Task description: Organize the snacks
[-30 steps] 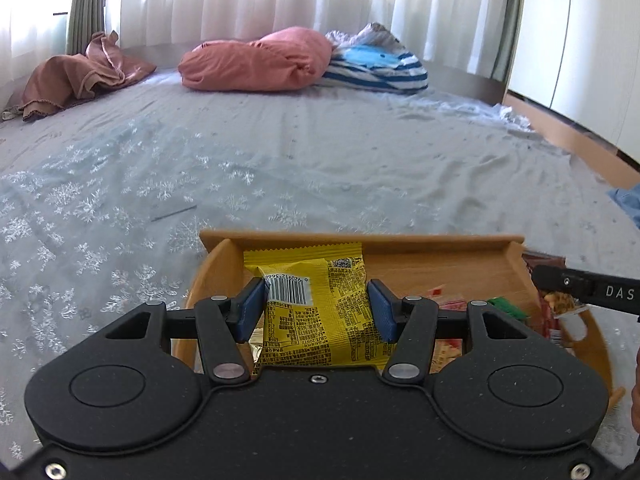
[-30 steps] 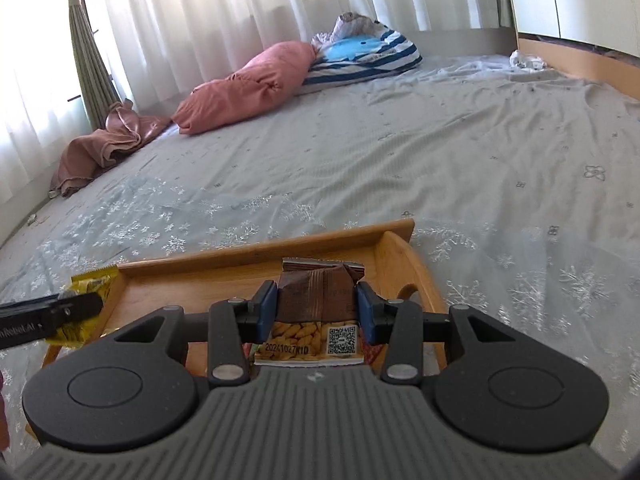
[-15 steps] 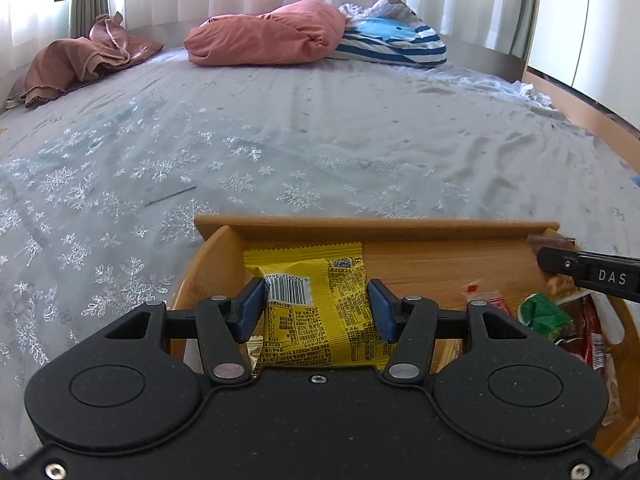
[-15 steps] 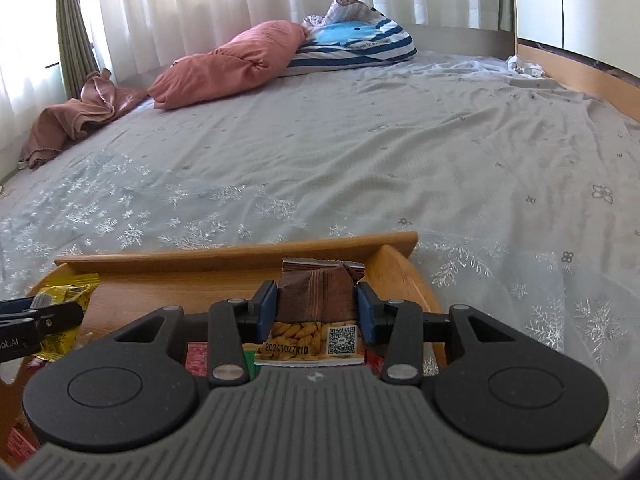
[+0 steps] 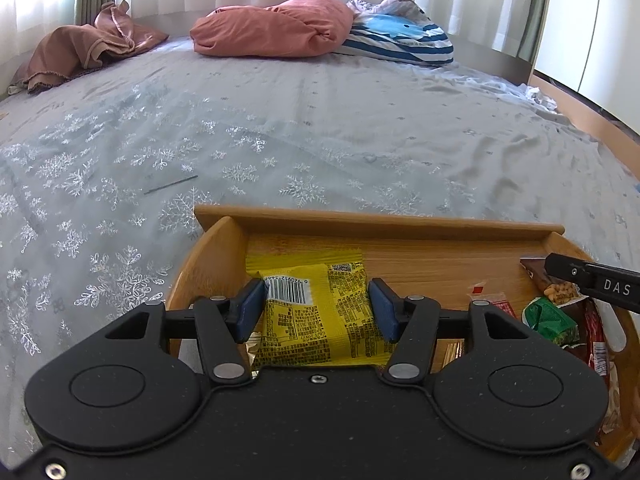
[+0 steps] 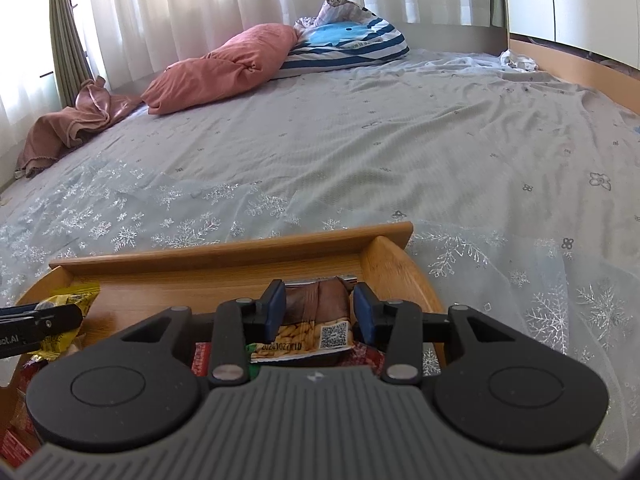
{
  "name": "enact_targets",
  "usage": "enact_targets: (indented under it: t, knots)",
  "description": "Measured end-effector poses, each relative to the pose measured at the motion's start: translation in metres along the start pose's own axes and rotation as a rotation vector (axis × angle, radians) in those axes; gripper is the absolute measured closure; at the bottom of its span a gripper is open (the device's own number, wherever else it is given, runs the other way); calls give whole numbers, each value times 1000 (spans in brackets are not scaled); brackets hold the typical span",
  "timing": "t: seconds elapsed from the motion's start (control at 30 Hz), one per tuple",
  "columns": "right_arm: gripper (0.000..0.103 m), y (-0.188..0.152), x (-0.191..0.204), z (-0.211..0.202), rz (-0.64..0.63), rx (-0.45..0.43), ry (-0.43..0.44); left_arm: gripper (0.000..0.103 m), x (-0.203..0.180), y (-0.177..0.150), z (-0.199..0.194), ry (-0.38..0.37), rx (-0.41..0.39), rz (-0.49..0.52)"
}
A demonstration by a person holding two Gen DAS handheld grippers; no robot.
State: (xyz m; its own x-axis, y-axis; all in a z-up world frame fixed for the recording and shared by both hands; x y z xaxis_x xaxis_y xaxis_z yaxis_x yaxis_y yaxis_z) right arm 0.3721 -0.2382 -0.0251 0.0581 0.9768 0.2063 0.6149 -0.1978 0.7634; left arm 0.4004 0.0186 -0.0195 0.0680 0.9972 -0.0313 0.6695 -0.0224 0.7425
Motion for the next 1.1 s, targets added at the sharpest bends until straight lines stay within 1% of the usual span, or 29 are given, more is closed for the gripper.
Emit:
enact_targets:
  t: [0.17,0.23,0.27,0.3,0.33,0.37,0.4,0.57,0.67,0.77,0.9,1.1]
  knots:
    - [56,-1,0,1,13,3,5,46,0,0,1,1,4,-8]
    - [56,0,0,1,15,2,6,39,2,1,2,4,4,-16]
    - [56,0,0,0,18,0,8,31,2,1,2,3,3,-20]
    - [55,1,0,0,22,-3,12,20,4,1,1,0,1,-25]
    - [54,1,0,-1,27,-7,16,15,5,2,0,-3,-6,-31]
    - [45,2,0,-3,34,-12,22,8,6,3,-3,-3,-16,-37]
    - [40,3,0,-5,42,-16,29,6,8,4,-6,-2,-26,-44]
    - [27,8,3,-20,59,-35,57,4,10,9,-23,-26,-32,-38]
    - [21,10,6,-32,62,-52,73,1,9,9,-39,-26,-46,-37]
    - [15,9,11,-49,48,-71,90,1,7,7,-59,-43,-60,-42]
    - [11,4,19,-74,20,-98,115,0,3,0,-88,-55,-83,-34]
    - [4,-11,30,-108,-17,-123,154,0,-1,-17,-126,-47,-105,-7]
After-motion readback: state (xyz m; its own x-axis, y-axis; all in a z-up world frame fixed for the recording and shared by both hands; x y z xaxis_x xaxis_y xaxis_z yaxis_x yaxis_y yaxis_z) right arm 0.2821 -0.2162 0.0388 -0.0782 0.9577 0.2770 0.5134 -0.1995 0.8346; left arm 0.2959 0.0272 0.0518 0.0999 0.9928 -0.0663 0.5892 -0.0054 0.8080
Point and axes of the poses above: each gripper's, at about its wrist camera, not at the fingertips, and z roughly the way its jaws point, x to its left, y to its top, the point moved 6 cm from there along z, roughly the way its jaws point, and after that the axes turned 4 degrees about z, right-handed, at the moved point
